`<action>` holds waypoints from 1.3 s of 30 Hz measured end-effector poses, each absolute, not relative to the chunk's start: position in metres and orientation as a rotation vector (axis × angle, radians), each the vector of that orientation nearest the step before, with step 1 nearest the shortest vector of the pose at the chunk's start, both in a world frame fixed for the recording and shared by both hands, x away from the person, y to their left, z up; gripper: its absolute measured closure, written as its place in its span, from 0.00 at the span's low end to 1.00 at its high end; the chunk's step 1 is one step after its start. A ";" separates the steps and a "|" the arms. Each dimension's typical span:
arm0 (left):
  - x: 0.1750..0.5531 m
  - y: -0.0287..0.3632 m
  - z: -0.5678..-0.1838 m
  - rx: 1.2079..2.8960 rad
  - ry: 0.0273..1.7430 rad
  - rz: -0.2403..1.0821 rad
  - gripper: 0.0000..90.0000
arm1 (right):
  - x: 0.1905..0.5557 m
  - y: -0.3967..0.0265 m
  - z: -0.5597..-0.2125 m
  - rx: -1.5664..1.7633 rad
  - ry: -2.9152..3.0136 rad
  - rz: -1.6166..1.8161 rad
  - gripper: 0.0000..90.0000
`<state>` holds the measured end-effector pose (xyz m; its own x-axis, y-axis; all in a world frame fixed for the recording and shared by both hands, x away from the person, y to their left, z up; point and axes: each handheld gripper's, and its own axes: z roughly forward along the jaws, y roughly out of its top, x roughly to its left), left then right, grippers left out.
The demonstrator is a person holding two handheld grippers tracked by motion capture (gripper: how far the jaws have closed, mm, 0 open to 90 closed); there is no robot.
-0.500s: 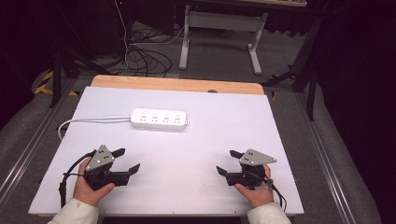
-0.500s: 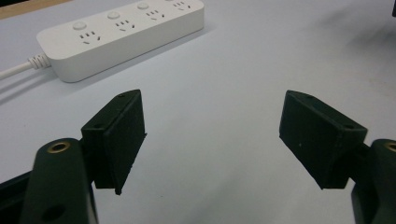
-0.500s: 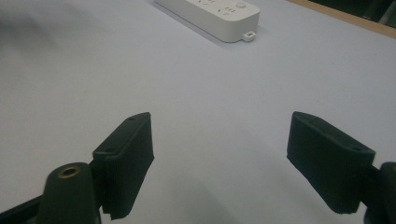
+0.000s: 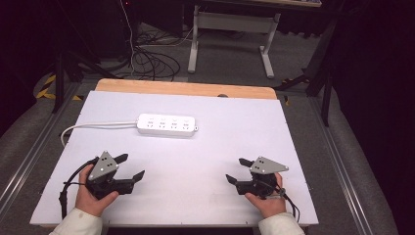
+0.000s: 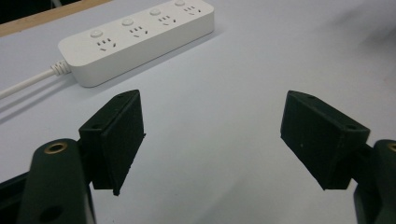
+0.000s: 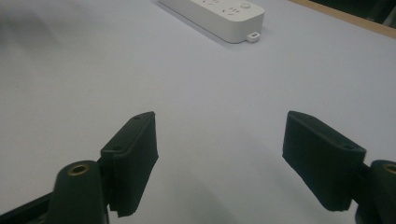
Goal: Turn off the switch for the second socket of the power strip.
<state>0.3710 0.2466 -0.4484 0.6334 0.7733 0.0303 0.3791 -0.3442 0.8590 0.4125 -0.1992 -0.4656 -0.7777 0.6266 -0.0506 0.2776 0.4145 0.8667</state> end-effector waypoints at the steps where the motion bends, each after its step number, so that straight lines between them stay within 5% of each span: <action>1: 0.371 0.247 -0.448 1.956 0.908 0.551 0.25 | 0.412 -0.199 -0.465 0.775 2.305 1.312 0.30; 39: 0.398 0.242 -0.400 2.048 0.880 0.554 0.28 | 0.422 -0.194 -0.484 0.845 2.326 1.284 0.31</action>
<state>0.3982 0.2424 -0.4000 0.6589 0.7489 0.0708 0.3883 -0.4193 0.8206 0.4224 -0.1941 -0.4838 -0.7603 0.6493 -0.0181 0.3307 0.4110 0.8496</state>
